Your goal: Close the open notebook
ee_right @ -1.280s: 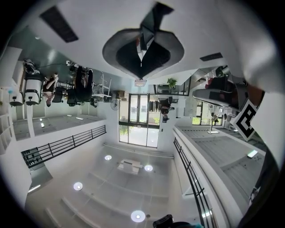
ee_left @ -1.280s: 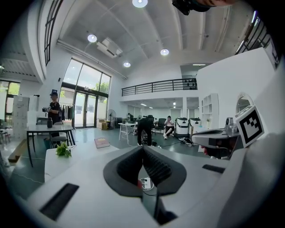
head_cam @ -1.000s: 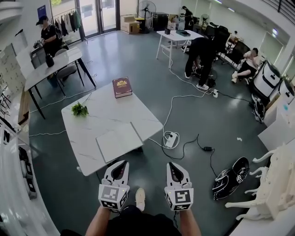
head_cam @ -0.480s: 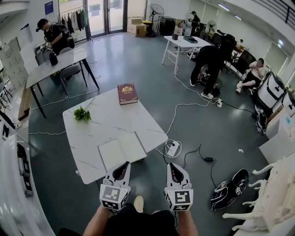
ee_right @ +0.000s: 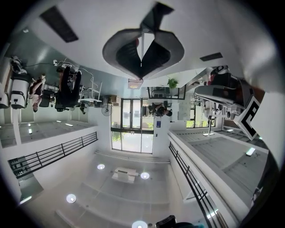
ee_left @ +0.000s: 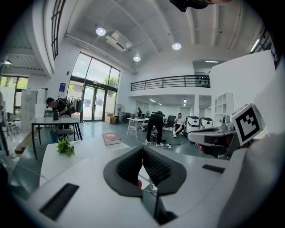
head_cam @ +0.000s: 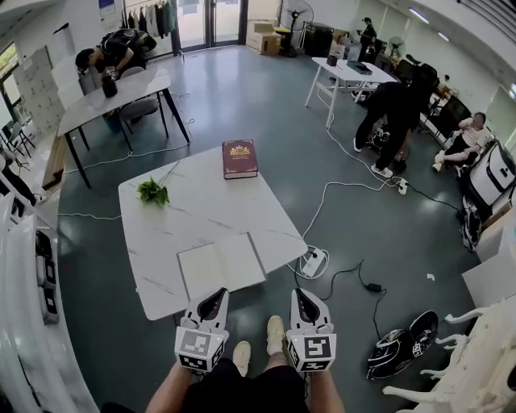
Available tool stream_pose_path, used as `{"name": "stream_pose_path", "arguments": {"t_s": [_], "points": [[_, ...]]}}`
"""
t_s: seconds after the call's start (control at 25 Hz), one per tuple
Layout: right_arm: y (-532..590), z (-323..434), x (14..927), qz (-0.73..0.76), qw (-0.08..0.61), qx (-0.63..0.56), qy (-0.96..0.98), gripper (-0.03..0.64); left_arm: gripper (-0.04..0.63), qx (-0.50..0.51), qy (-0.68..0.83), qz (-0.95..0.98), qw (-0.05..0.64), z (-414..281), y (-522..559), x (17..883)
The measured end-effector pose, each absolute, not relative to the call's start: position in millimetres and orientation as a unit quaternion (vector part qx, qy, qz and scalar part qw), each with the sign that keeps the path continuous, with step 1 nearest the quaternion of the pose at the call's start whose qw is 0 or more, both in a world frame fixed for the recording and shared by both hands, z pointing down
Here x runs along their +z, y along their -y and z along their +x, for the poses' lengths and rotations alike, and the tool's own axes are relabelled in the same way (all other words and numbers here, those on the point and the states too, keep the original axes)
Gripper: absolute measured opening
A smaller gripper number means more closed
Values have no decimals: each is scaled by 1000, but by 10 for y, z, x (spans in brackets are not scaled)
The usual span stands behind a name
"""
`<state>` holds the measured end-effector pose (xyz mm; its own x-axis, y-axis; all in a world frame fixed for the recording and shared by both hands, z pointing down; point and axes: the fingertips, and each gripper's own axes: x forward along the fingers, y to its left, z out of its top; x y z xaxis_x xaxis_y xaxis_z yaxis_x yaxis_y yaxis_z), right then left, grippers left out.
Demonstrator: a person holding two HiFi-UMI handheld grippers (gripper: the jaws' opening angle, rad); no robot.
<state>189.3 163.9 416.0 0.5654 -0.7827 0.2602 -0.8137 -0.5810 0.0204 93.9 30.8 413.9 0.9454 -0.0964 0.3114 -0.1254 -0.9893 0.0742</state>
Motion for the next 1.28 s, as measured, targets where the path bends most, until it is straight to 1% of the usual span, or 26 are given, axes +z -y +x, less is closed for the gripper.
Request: {"name": "stream_pose_path", "arguments": {"t_s": [0.44, 0.64, 0.88, 1.16, 1.2, 1.24, 1.28], "points": [[-1009, 2502, 5162, 823, 86, 194, 527, 17, 25, 227, 151, 958, 94, 1274, 72, 5078], [-798, 2608, 5661, 793, 104, 227, 556, 17, 25, 254, 180, 942, 127, 1353, 149, 5547], [-641, 2651, 6182, 767, 123, 262, 573, 17, 25, 287, 194, 929, 130, 1430, 233, 5973], [-563, 2666, 6713, 732, 111, 328, 586, 18, 25, 302, 202, 920, 148, 1534, 295, 6305], [-552, 2652, 6773, 725, 107, 338, 591, 70, 25, 304, 205, 918, 150, 1538, 305, 6333], [-542, 2641, 6829, 719, 103, 347, 593, 144, 25, 305, 207, 917, 153, 1541, 312, 6357], [-535, 2640, 6882, 714, 99, 357, 594, 152, 25, 306, 208, 916, 156, 1540, 310, 6383]]}}
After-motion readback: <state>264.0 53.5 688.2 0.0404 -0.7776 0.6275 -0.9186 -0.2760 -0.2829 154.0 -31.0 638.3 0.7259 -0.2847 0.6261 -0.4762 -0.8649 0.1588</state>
